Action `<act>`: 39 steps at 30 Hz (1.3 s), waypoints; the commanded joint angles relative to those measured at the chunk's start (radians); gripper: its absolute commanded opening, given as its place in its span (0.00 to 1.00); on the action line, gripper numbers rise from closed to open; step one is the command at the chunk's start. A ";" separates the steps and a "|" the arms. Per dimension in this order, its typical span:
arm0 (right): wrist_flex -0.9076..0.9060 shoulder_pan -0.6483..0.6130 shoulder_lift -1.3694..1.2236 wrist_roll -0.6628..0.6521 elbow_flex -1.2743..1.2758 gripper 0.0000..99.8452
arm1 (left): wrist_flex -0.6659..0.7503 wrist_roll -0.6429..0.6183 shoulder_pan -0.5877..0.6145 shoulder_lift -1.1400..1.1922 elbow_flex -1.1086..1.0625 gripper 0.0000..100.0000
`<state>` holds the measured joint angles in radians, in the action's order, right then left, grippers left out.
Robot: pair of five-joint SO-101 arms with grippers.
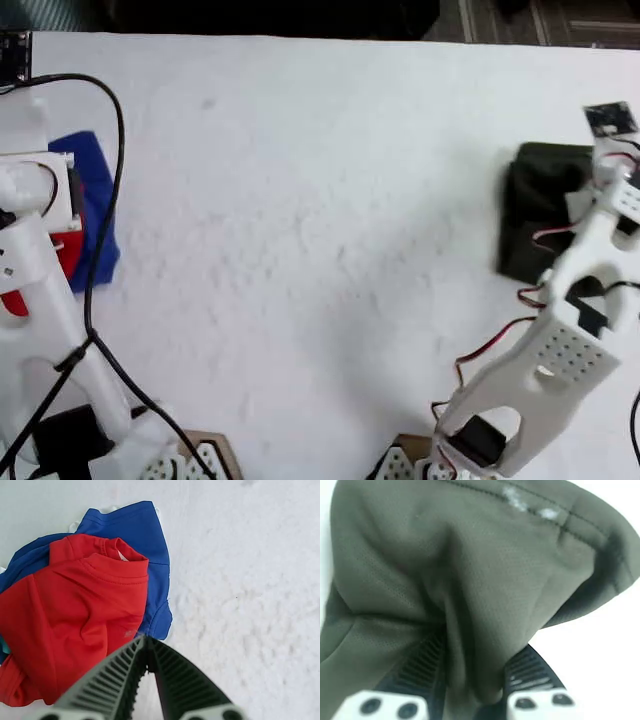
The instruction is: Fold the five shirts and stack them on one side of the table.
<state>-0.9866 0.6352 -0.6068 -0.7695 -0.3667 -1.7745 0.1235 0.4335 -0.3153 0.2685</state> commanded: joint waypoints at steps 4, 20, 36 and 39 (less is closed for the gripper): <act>0.077 0.064 -0.015 -0.068 -0.044 0.02 | -0.005 -0.002 0.002 -0.038 0.006 0.02; -0.113 0.050 0.209 0.031 -0.043 0.30 | -0.005 -0.002 0.002 -0.038 0.006 0.02; -0.417 0.027 0.133 0.035 -0.002 0.02 | -0.006 -0.002 0.008 -0.039 0.012 0.02; -0.352 0.054 0.073 0.035 -0.005 0.02 | -0.006 -0.002 0.008 -0.039 0.012 0.02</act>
<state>-1.3901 0.6659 -0.5132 -0.7403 -0.3590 -1.7745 0.1235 0.4335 -0.3153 0.2685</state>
